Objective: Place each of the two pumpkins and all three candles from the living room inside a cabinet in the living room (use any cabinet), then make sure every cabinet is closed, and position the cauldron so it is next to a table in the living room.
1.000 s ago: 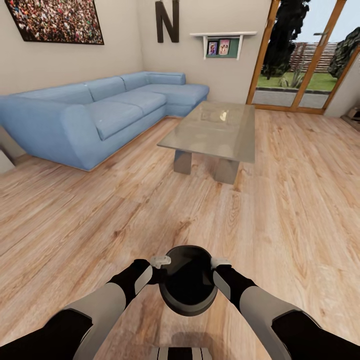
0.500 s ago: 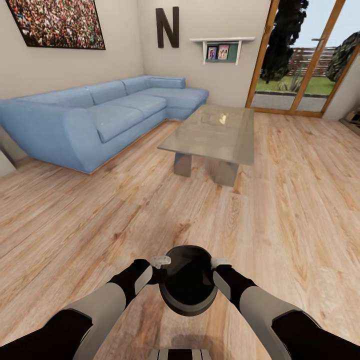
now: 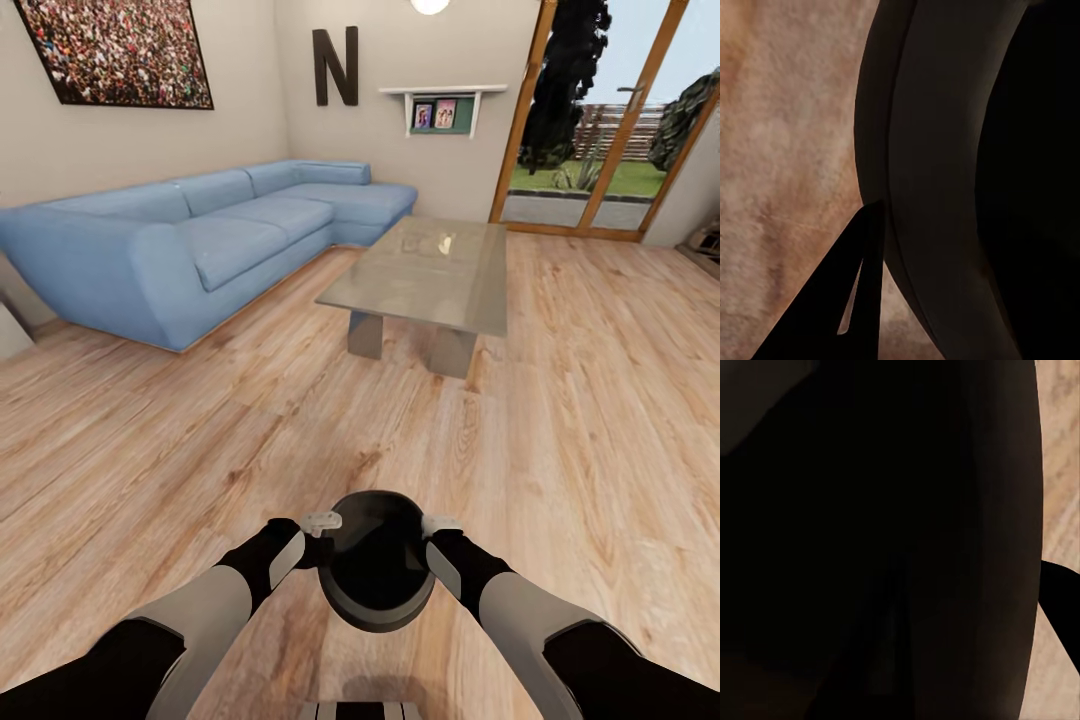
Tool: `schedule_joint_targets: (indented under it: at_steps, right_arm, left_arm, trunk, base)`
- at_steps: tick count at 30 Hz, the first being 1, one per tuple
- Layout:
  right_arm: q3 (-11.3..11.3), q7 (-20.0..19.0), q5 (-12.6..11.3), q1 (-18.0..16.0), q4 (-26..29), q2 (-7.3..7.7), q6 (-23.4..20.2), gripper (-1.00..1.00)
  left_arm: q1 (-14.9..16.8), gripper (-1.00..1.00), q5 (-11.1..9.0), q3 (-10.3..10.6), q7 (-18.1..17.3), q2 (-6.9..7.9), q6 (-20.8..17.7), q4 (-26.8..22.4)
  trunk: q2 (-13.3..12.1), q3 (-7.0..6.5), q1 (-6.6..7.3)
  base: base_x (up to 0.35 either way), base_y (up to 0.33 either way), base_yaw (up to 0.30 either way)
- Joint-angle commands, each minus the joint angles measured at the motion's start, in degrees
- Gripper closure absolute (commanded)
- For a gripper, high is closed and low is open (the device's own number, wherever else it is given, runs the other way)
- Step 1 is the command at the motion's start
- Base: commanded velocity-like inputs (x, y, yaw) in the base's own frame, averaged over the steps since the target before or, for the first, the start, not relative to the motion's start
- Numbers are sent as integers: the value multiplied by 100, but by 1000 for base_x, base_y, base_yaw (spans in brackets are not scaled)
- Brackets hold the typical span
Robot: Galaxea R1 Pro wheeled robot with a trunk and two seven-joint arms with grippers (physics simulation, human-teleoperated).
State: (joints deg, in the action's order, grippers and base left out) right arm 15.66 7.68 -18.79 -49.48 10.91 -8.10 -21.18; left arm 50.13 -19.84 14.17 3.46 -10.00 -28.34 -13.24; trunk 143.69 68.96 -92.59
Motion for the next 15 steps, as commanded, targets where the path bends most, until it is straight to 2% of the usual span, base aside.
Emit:
schedule_joint_targets:
  at_steps: [1, 15]
  right_arm:
    - [254, -56, -248, 0, 8, 1, -10, 100]
    - [253, -56, -248, 0, 8, 1, -10, 100]
  left_arm:
    - [5, 100, -55, 68, 41, 0, -23, -12]
    - [5, 100, -56, 62, 41, 0, -23, -21]
  trunk:
    - [2, -5, 2]
    - [2, -132, 2]
  base:
    - [0, 0, 0]
    - [0, 0, 0]
